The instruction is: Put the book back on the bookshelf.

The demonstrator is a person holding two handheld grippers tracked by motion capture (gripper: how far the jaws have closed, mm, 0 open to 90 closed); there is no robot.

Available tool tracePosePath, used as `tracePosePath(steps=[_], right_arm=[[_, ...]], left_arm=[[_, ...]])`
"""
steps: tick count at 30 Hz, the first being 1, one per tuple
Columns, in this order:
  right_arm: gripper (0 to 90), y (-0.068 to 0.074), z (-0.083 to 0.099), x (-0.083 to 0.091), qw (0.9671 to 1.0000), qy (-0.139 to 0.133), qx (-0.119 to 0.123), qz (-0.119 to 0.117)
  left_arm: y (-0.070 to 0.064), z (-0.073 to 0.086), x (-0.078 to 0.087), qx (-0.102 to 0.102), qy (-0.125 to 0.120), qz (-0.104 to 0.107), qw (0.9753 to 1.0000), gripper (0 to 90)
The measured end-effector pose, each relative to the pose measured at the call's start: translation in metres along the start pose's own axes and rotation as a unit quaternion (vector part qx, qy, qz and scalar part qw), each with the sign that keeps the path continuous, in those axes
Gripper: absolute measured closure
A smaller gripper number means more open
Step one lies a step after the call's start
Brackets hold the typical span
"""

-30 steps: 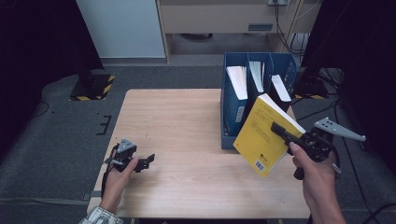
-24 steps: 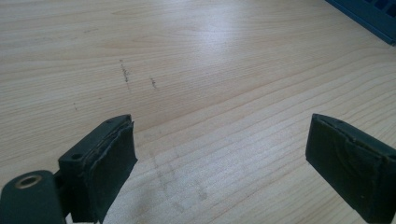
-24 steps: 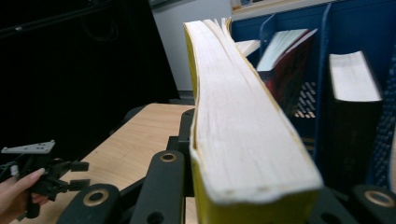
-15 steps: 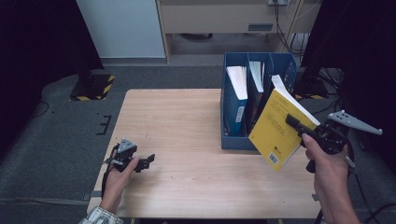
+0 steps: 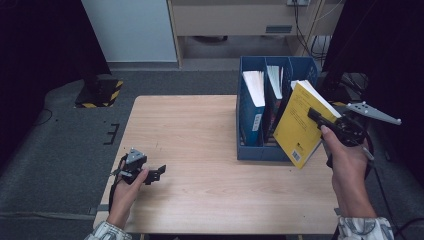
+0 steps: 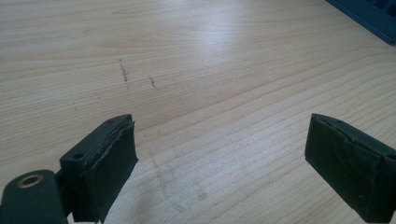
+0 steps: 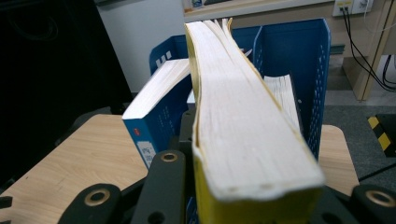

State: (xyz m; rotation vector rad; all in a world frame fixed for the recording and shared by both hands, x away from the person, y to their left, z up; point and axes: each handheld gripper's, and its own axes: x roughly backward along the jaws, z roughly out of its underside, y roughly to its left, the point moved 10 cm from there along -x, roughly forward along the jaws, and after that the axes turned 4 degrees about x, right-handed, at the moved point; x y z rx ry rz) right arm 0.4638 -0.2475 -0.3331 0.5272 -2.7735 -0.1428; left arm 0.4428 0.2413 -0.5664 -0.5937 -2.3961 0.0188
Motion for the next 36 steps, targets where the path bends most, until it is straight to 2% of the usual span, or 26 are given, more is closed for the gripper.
tracePosePath(steps=[11,21,30,36], right_arm=[[75.2,-0.011,-0.003,-0.020,0.9996,0.007,-0.020,0.019],[75.2,-0.011,-0.007,-0.038,0.9993,0.009,-0.012,0.033],[75.1,-0.007,-0.007,-0.054,0.9993,0.016,-0.011,0.033],[75.1,-0.007,-0.009,-0.065,0.9989,0.015,-0.005,0.044]], left_arm=[[-0.001,0.000,0.000,-0.001,-0.001,0.001,1.0000,8.5],[-0.001,0.000,0.000,-0.001,-0.001,0.002,1.0000,8.6],[-0.001,0.000,0.000,-0.002,-0.001,0.003,1.0000,8.7],[-0.002,-0.001,0.000,-0.002,-0.001,0.003,1.0000,8.7]])
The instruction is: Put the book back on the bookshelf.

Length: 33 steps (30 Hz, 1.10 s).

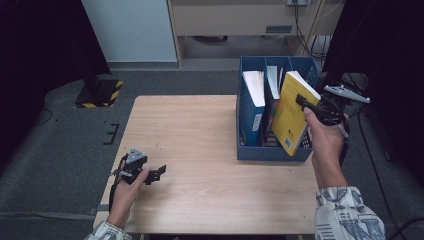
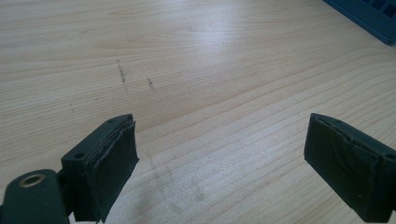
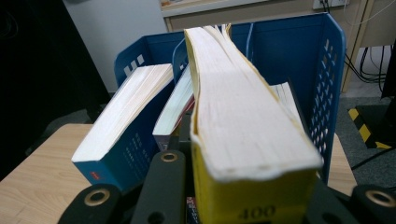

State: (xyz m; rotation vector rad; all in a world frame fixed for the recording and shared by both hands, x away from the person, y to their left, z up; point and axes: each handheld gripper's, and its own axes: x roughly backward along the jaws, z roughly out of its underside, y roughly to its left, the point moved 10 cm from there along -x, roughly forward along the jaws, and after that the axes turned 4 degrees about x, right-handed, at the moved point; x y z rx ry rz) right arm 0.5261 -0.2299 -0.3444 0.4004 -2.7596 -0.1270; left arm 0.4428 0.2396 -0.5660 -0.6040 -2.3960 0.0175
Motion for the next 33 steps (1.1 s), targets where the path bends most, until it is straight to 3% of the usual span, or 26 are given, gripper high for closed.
tracePosePath(steps=[11,23,33], right_arm=[[75.1,-0.005,0.000,-0.019,0.9999,-0.001,-0.009,0.013],[75.1,-0.015,0.001,-0.032,0.9979,-0.028,-0.054,0.024],[75.0,-0.015,0.008,-0.044,0.9975,-0.035,-0.052,0.031]], left_arm=[[0.000,0.000,0.000,0.000,0.000,0.002,1.0000,9.1],[-0.001,0.000,0.000,-0.002,0.001,0.002,1.0000,9.1],[-0.002,0.000,-0.001,-0.004,0.000,0.003,1.0000,9.1]])
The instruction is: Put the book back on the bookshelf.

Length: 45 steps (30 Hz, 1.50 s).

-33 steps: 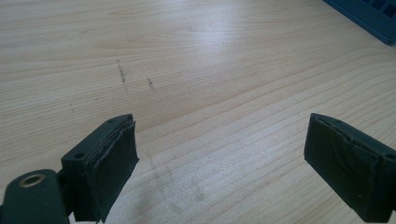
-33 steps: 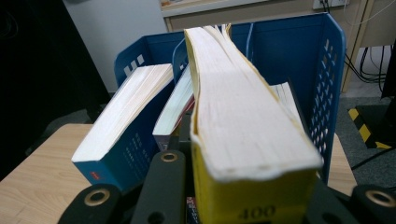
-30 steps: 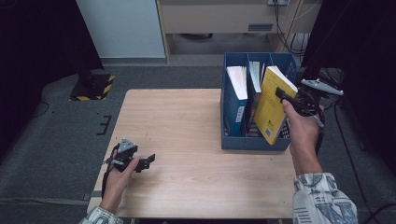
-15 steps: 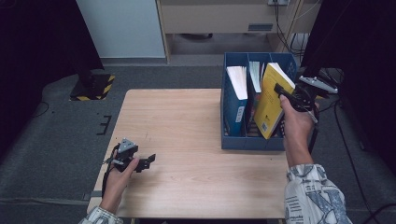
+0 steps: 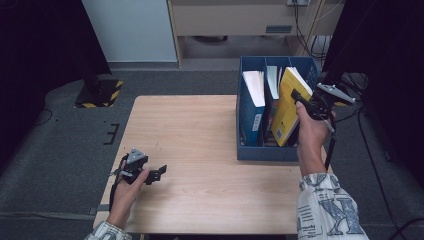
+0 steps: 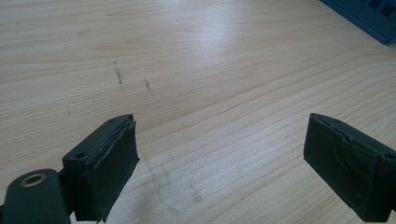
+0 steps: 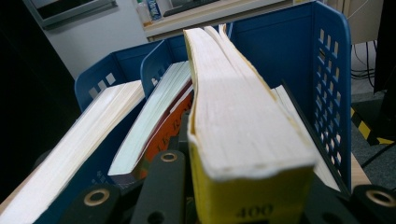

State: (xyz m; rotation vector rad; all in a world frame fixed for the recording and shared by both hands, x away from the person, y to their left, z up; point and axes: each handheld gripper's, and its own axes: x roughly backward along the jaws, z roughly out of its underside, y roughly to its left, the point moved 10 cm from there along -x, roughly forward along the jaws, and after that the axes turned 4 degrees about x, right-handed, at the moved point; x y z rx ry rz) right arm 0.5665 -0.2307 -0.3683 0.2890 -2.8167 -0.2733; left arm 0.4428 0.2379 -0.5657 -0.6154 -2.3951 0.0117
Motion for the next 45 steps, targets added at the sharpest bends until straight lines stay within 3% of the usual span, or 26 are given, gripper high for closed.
tracePosePath(steps=[14,24,45], right_arm=[[75.0,0.002,0.009,-0.012,0.9998,-0.002,0.015,0.010],[75.0,-0.001,0.031,-0.019,0.9997,0.012,0.018,0.013],[74.9,-0.002,0.056,-0.027,0.9989,0.032,0.030,0.018]], left_arm=[[-0.001,-0.001,-0.001,0.000,-0.001,0.002,1.0000,9.1],[-0.002,-0.001,-0.001,0.000,-0.001,0.003,1.0000,9.2],[-0.003,0.000,-0.001,-0.005,0.001,0.003,1.0000,9.4]])
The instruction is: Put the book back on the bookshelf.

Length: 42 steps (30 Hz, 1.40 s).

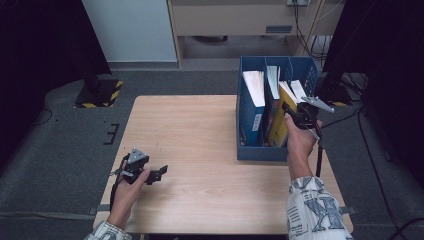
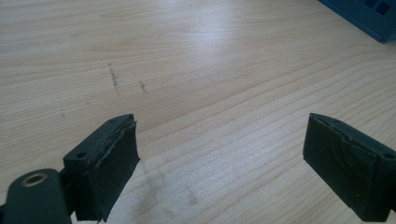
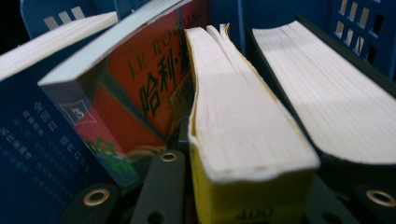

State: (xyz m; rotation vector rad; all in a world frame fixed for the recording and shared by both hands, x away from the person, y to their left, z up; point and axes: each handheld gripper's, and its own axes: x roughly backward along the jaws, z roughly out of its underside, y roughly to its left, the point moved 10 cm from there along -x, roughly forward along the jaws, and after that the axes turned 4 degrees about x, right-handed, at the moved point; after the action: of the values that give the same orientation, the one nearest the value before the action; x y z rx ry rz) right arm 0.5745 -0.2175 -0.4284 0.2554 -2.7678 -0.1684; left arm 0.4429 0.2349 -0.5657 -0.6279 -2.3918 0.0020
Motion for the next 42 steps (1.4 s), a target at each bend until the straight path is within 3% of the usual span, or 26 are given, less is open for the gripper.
tracePosePath(steps=[12,25,42], right_arm=[[74.7,0.000,0.006,0.002,1.0000,0.006,-0.001,0.001],[74.0,0.006,0.017,0.016,0.9994,0.028,0.019,0.002],[69.4,0.009,0.017,0.027,0.9993,0.035,0.003,-0.013]], left_arm=[[0.000,0.000,0.000,0.000,0.000,0.000,1.0000,9.5],[-0.001,0.000,0.000,-0.002,0.002,-0.001,1.0000,9.4],[0.000,0.000,0.000,-0.001,0.001,-0.001,1.0000,9.4]])
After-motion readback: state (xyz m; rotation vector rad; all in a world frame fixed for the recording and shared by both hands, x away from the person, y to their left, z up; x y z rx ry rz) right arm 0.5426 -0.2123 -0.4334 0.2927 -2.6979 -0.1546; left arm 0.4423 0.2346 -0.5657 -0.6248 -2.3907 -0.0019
